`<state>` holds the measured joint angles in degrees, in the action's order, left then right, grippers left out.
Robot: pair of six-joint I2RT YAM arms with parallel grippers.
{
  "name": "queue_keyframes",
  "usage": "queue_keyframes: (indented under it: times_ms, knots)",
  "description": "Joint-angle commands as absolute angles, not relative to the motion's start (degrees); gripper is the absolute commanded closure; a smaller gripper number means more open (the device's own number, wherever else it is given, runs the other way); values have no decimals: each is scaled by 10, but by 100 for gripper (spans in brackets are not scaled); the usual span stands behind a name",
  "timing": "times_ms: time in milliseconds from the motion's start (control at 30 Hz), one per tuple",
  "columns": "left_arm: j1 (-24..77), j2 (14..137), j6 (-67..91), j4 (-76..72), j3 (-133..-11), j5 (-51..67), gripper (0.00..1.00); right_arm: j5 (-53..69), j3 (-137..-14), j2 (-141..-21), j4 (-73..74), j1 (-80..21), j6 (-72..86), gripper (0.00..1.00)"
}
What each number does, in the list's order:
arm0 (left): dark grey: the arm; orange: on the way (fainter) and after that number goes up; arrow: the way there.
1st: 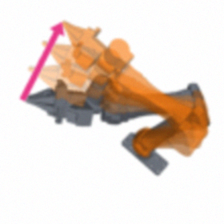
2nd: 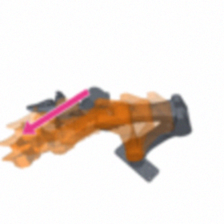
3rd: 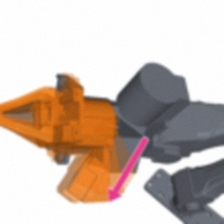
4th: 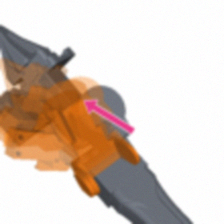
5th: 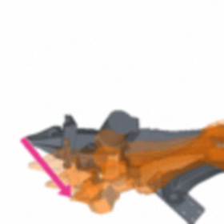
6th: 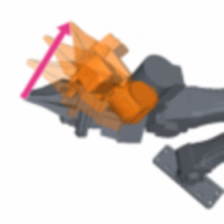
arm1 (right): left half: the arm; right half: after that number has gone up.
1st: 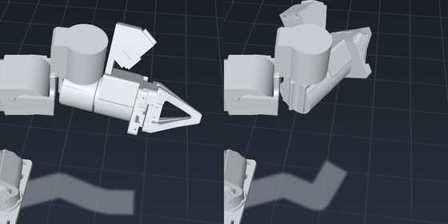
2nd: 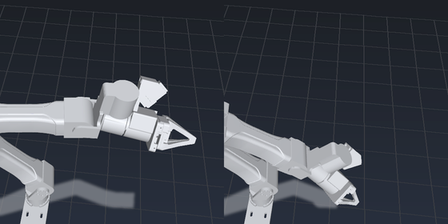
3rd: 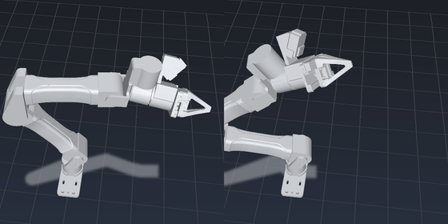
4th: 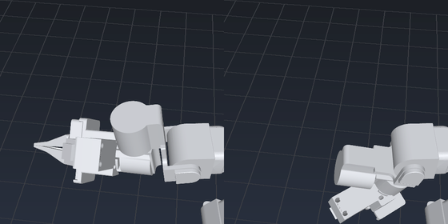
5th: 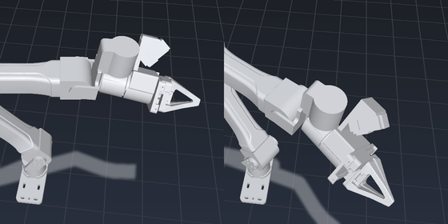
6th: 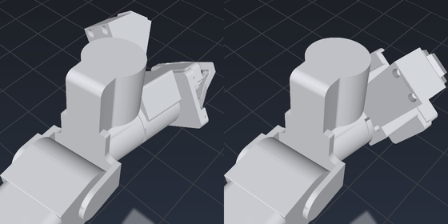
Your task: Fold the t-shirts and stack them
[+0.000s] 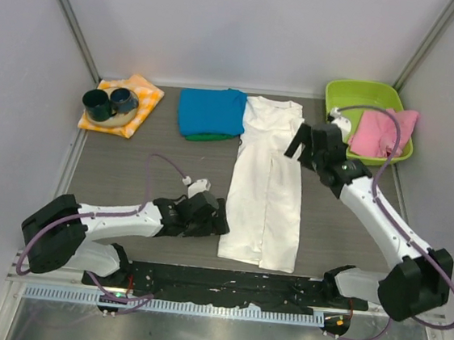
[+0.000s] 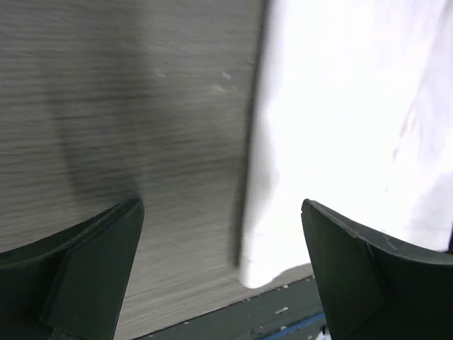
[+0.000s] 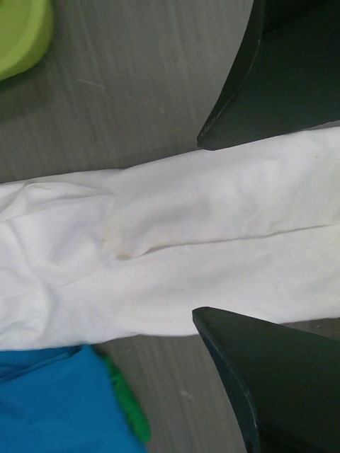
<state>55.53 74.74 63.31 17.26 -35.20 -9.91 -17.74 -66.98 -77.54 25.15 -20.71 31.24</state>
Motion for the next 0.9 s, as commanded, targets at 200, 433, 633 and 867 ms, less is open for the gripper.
queue_keyframes:
  times_ms: [200, 433, 633, 867]
  knots:
    - [688, 773, 776, 108, -313, -98, 0, -194, -383, -549, 391, -342, 470, 0]
    - [714, 699, 824, 119, -246, -116, 1, -192, -323, -420, 454, -401, 555, 5]
    - [715, 718, 823, 122, -244, -142, 5, -193, -326, -400, 487, -414, 574, 7]
    - [715, 788, 831, 47, -228, -135, 34, -185, -325, -382, 504, -420, 586, 15]
